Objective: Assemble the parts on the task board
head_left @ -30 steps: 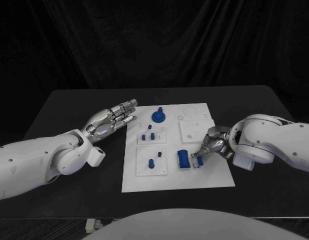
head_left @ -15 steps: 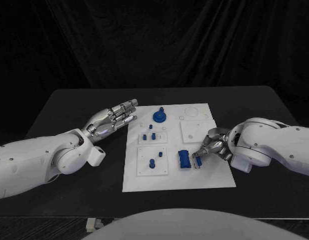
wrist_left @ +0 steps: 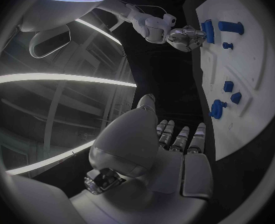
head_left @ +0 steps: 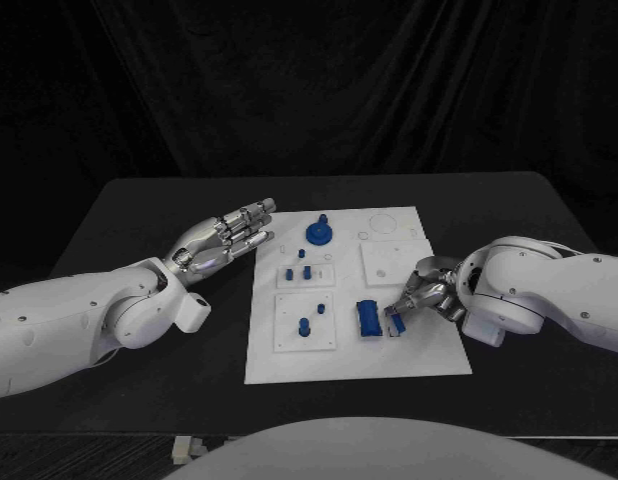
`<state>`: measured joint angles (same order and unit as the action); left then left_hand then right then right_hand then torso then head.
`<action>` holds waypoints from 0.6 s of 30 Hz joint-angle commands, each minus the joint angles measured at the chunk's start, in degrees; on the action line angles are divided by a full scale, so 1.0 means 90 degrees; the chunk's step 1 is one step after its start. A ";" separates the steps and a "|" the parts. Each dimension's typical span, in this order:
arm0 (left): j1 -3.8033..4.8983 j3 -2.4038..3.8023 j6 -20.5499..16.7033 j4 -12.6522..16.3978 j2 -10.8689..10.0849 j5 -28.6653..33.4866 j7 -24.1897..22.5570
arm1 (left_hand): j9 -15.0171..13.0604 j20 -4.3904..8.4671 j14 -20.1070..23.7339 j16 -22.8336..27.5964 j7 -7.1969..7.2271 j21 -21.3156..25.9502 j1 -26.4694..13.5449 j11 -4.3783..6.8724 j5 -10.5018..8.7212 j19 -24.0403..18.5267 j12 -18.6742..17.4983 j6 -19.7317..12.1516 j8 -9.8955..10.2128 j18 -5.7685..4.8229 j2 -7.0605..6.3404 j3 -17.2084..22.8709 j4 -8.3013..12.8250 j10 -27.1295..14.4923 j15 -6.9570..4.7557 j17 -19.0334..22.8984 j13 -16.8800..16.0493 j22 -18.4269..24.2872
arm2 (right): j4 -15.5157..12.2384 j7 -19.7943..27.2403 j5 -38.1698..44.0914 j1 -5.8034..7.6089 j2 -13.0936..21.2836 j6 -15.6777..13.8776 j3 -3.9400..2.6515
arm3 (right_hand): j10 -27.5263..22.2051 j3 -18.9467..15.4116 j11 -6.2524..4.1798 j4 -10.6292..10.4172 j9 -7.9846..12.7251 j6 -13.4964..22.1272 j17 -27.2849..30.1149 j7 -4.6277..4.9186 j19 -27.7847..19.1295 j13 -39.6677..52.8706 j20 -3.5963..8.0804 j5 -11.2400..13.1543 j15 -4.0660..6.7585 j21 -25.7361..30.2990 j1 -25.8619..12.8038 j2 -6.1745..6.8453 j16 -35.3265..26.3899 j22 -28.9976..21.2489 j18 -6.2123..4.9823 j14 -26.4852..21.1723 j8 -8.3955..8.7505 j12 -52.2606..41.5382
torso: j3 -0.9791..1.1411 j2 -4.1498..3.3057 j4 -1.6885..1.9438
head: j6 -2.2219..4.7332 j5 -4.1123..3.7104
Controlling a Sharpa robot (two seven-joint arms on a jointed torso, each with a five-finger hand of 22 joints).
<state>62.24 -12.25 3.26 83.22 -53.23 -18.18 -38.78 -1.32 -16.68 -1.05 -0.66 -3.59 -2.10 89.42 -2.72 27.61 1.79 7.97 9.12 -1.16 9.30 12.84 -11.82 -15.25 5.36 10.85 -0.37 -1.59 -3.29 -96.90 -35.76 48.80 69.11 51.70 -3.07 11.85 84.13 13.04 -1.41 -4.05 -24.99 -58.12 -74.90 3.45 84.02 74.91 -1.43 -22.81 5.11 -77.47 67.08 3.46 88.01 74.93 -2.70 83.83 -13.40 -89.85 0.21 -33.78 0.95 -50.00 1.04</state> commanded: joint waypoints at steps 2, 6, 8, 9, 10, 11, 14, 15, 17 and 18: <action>-0.0006 0.0007 0.0061 0.0010 0.0011 0.0020 -0.0203 | -0.0009 -0.0023 -0.0008 -0.0041 -0.0035 -0.0033 0.0085 -0.0030 0.0031 0.0020 0.0009 0.0015 -0.0033 -0.0130 0.0006 0.0048 0.0012 0.0006 0.0047 -0.0012 -0.0009 -0.0006 | -0.0050 -0.0095 0.0067 -0.0017 0.0011 0.0093 -0.0001 | 0.0652 -0.0026 0.0042 -0.0036 0.0016 0.0029 -0.0806 0.0010 0.0259 0.1677 -0.0016 0.0108 -0.0049 0.0006 -0.0094 0.0021 -0.0045 0.1264 -0.0005 0.0514 0.0021 -0.0017 | 0.0000 0.0001 0.0000 | 0.0000 0.0005; -0.0006 0.0007 0.0060 0.0009 0.0011 0.0020 -0.0193 | -0.0008 -0.0023 -0.0006 -0.0040 -0.0037 -0.0033 0.0088 -0.0030 0.0033 0.0020 0.0008 0.0014 -0.0033 -0.0131 0.0006 0.0050 0.0014 0.0004 0.0049 -0.0011 -0.0008 -0.0006 | -0.0065 -0.0096 0.0070 -0.0018 0.0011 0.0115 -0.0001 | 0.0652 -0.0057 0.0044 -0.0062 0.0027 0.0019 -0.0810 0.0010 0.0258 0.1677 -0.0020 0.0232 -0.0052 0.0012 -0.0143 0.0022 -0.0044 0.1264 -0.0006 0.0515 0.0017 -0.0017 | 0.0000 0.0000 0.0000 | 0.0000 0.0003; -0.0006 0.0007 0.0058 0.0009 0.0011 0.0020 -0.0188 | -0.0008 -0.0023 -0.0006 -0.0040 -0.0037 -0.0033 0.0088 -0.0030 0.0033 0.0020 0.0008 0.0014 -0.0033 -0.0131 0.0006 0.0050 0.0014 0.0004 0.0049 -0.0011 -0.0008 -0.0006 | -0.0063 -0.0097 0.0070 -0.0018 0.0007 0.0120 -0.0001 | 0.0652 -0.0068 0.0043 -0.0071 0.0032 0.0010 -0.0809 0.0009 0.0257 0.1677 -0.0021 0.0276 -0.0051 0.0015 -0.0159 0.0020 -0.0044 0.1263 -0.0007 0.0515 0.0013 -0.0017 | 0.0000 0.0001 0.0000 | 0.0000 0.0009; -0.0006 0.0007 0.0058 0.0009 0.0011 0.0020 -0.0185 | -0.0008 -0.0023 -0.0006 -0.0040 -0.0037 -0.0033 0.0088 -0.0030 0.0033 0.0020 0.0008 0.0014 -0.0033 -0.0131 0.0006 0.0050 0.0014 0.0004 0.0049 -0.0011 -0.0008 -0.0006 | -0.0061 -0.0097 0.0072 -0.0018 0.0006 0.0124 -0.0001 | 0.0652 -0.0072 0.0043 -0.0079 0.0034 0.0004 -0.0787 0.0007 0.0252 0.1677 -0.0021 0.0295 -0.0050 0.0034 -0.0170 0.0012 -0.0051 0.1258 -0.0011 0.0510 0.0009 -0.0017 | 0.0000 0.0001 -0.0001 | 0.0000 0.0009; -0.0006 0.0007 0.0058 0.0009 0.0011 0.0020 -0.0181 | -0.0008 -0.0024 -0.0007 -0.0041 -0.0039 -0.0032 0.0092 -0.0029 0.0036 0.0019 0.0007 0.0010 -0.0032 -0.0132 0.0005 0.0053 0.0017 0.0004 0.0051 -0.0011 -0.0008 -0.0005 | -0.0059 -0.0097 0.0075 -0.0018 0.0005 0.0127 -0.0001 | 0.0652 -0.0074 0.0042 -0.0082 0.0034 0.0002 -0.0787 0.0007 0.0253 0.1677 -0.0021 0.0299 -0.0051 0.0030 -0.0175 0.0012 -0.0051 0.1259 -0.0010 0.0510 0.0008 -0.0017 | -0.0001 0.0000 0.0000 | 0.0000 0.0010; -0.0006 0.0007 0.0059 0.0010 0.0011 0.0020 -0.0179 | -0.0008 -0.0024 -0.0007 -0.0041 -0.0039 -0.0032 0.0092 -0.0029 0.0036 0.0019 0.0007 0.0010 -0.0032 -0.0132 0.0005 0.0053 0.0017 0.0004 0.0051 -0.0011 -0.0008 -0.0005 | -0.0058 -0.0098 0.0078 -0.0019 0.0005 0.0130 -0.0001 | 0.0652 -0.0080 0.0042 -0.0088 0.0036 0.0001 -0.0778 0.0008 0.0252 0.1677 -0.0021 0.0307 -0.0050 0.0034 -0.0185 0.0013 -0.0055 0.1258 -0.0011 0.0508 0.0008 -0.0017 | 0.0000 -0.0001 0.0000 | 0.0000 0.0012; -0.0006 0.0007 0.0062 0.0009 0.0011 0.0020 -0.0170 | -0.0008 -0.0024 -0.0007 -0.0041 -0.0039 -0.0032 0.0092 -0.0029 0.0036 0.0019 0.0007 0.0010 -0.0032 -0.0132 0.0005 0.0053 0.0017 0.0004 0.0051 -0.0011 -0.0008 -0.0005 | -0.0056 -0.0099 0.0086 -0.0019 0.0006 0.0133 -0.0001 | 0.0652 -0.0133 0.0044 -0.0150 0.0049 -0.0005 -0.0768 0.0010 0.0247 0.1677 -0.0023 0.0438 -0.0053 0.0052 -0.0281 0.0012 -0.0059 0.1254 -0.0014 0.0506 0.0006 -0.0017 | 0.0000 0.0000 -0.0001 | 0.0000 0.0013; -0.0006 0.0007 0.0063 0.0008 0.0012 0.0020 -0.0167 | -0.0008 -0.0024 -0.0007 -0.0041 -0.0039 -0.0032 0.0092 -0.0029 0.0036 0.0019 0.0007 0.0010 -0.0032 -0.0132 0.0005 0.0053 0.0017 0.0004 0.0051 -0.0011 -0.0008 -0.0005 | -0.0054 -0.0099 0.0088 -0.0020 0.0007 0.0134 -0.0001 | 0.0652 -0.0148 0.0044 -0.0168 0.0054 -0.0004 -0.0755 0.0010 0.0246 0.1677 -0.0024 0.0490 -0.0053 0.0057 -0.0306 0.0011 -0.0064 0.1252 -0.0015 0.0503 0.0006 -0.0017 | 0.0000 0.0001 0.0000 | 0.0000 0.0010; -0.0006 0.0007 0.0067 0.0004 0.0015 0.0020 -0.0162 | -0.0007 -0.0024 -0.0010 -0.0043 -0.0044 -0.0034 0.0100 -0.0029 0.0043 0.0021 0.0005 0.0010 -0.0031 -0.0134 0.0003 0.0058 0.0023 0.0002 0.0056 -0.0012 -0.0008 -0.0007 | -0.0050 -0.0100 0.0090 -0.0023 0.0006 0.0132 0.0000 | 0.0652 -0.0155 0.0044 -0.0176 0.0057 -0.0006 -0.0737 0.0008 0.0239 0.1677 -0.0024 0.0522 -0.0053 0.0080 -0.0315 0.0005 -0.0070 0.1246 -0.0020 0.0500 0.0004 -0.0017 | 0.0001 0.0000 0.0000 | 0.0000 0.0006; -0.0006 0.0007 0.0068 0.0003 0.0017 0.0020 -0.0160 | -0.0007 -0.0024 -0.0010 -0.0043 -0.0044 -0.0034 0.0100 -0.0029 0.0043 0.0021 0.0005 0.0010 -0.0031 -0.0134 0.0003 0.0058 0.0023 0.0002 0.0056 -0.0012 -0.0008 -0.0007 | -0.0048 -0.0100 0.0091 -0.0026 0.0006 0.0130 0.0000 | 0.0652 -0.0167 0.0043 -0.0194 0.0060 -0.0014 -0.0732 0.0007 0.0239 0.1677 -0.0024 0.0573 -0.0052 0.0080 -0.0337 -0.0004 -0.0073 0.1246 -0.0019 0.0498 -0.0001 -0.0017 | 0.0000 0.0000 0.0001 | 0.0000 0.0004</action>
<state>62.24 -12.23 3.33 83.15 -53.19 -18.18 -38.78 -1.31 -16.68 -1.26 -0.66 -3.59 -2.10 89.86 -2.71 27.61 1.79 7.97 9.12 -1.16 8.67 12.84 -11.66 -15.09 5.35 11.06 -0.41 -1.59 -3.28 -97.19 -36.00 49.33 69.06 51.77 -2.53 11.87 84.14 11.54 -1.42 -5.55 -24.54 -58.03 -74.90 3.37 84.02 74.90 -1.43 -17.85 4.90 -76.97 64.51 3.45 87.68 74.92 -2.69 84.04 -13.40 -89.85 0.21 -33.77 0.94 -50.00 1.15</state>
